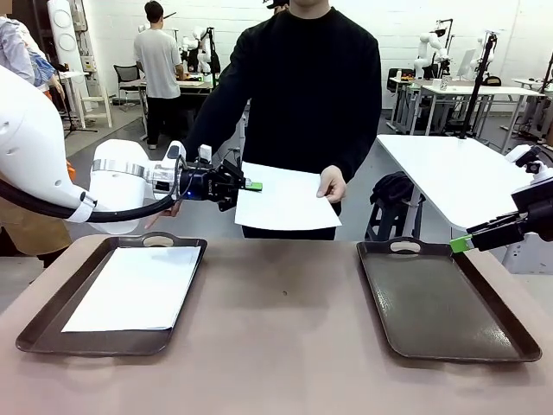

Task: Sort the A4 documents.
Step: Receive the A4 Paper.

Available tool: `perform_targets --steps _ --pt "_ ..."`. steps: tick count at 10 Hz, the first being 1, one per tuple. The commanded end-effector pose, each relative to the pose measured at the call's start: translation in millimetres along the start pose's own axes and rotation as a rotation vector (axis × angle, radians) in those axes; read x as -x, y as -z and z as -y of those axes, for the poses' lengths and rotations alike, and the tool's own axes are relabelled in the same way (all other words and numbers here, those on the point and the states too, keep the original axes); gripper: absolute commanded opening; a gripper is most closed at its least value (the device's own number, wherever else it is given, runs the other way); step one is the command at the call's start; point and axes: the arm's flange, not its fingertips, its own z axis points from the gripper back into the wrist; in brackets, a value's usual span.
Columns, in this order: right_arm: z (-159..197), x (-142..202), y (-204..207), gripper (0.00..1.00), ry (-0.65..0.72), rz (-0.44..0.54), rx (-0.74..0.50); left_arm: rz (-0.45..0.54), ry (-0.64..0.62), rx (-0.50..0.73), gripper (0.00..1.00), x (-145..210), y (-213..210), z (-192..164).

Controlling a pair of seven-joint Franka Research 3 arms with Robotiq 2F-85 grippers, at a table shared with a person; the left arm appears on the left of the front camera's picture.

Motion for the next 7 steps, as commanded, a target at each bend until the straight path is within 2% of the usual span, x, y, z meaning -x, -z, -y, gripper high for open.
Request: perform_targets --steps 1,5,7 --pt "3.6 -0.1 5.0 1.0 -0.008 0.027 -0.019 0.016 -0.026 0.017 0.0 1.8 -2.2 5.0" --pt "3.6 -0.1 5.0 1.0 -0.008 0.027 -0.019 0.042 0.001 0.008 0.0 2.7 -6.2 6.9" --pt "3.6 -0.1 5.0 1.0 -0.008 0.027 -0.019 0.003 0.001 0.0 0.0 -0.7 -2.0 1.3"
